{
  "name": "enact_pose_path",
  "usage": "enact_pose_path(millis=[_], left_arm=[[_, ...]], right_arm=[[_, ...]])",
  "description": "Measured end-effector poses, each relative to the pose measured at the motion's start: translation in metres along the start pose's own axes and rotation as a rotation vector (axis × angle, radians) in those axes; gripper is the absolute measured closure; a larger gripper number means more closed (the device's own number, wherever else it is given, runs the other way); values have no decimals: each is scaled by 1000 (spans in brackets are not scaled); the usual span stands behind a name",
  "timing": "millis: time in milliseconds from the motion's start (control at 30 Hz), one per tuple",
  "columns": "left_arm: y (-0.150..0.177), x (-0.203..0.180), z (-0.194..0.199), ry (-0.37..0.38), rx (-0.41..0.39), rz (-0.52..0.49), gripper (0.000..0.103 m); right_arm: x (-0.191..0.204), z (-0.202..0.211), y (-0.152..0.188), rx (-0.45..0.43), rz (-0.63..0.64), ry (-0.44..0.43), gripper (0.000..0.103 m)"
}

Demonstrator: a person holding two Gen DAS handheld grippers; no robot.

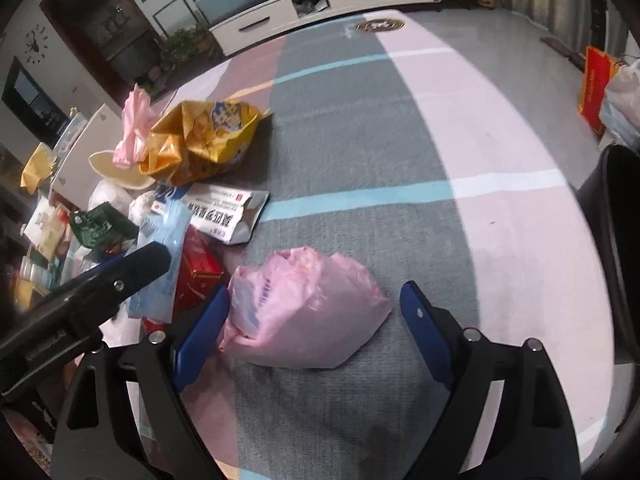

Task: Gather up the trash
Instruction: 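Grasp the pink plastic bag with the right tool while the left tool grasps clear plastic bags, then carry both held bags to the black bin and lower them inside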

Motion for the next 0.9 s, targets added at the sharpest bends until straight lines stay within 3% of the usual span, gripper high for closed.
enact_pose_path(millis=[100, 233, 267, 300, 333, 633, 900], left_arm=[[3, 3, -6, 18, 5, 12, 35], [11, 1, -4, 7, 2, 5, 47], [12, 1, -3, 12, -1, 10, 52], [13, 0, -1, 41, -3, 25, 69], [16, -1, -1, 71, -4, 42, 73], [12, -16, 43, 126, -116, 79, 78], [-4, -53, 108, 175, -266, 31, 78]], right_arm=[[2, -7, 5, 31, -1, -17, 18], [7, -9, 9, 51, 9, -37, 34], [8, -9, 10, 49, 13, -36, 35], [8, -8, 10, 41, 16, -37, 37], [8, -6, 9, 37, 13, -40, 38], [-2, 34, -7, -54, -20, -81, 40], [-28, 96, -33, -236, -66, -88, 40]])
Point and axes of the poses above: each gripper's, at about its wrist camera, not at the fingertips, and z roughly against the way its jaws point, x to its left, y to its underside, the point moved 8 cm from there along -z, roughly the way its jaws point, and after that the axes turned 13 degrees about -z, right-handed, at the moved point
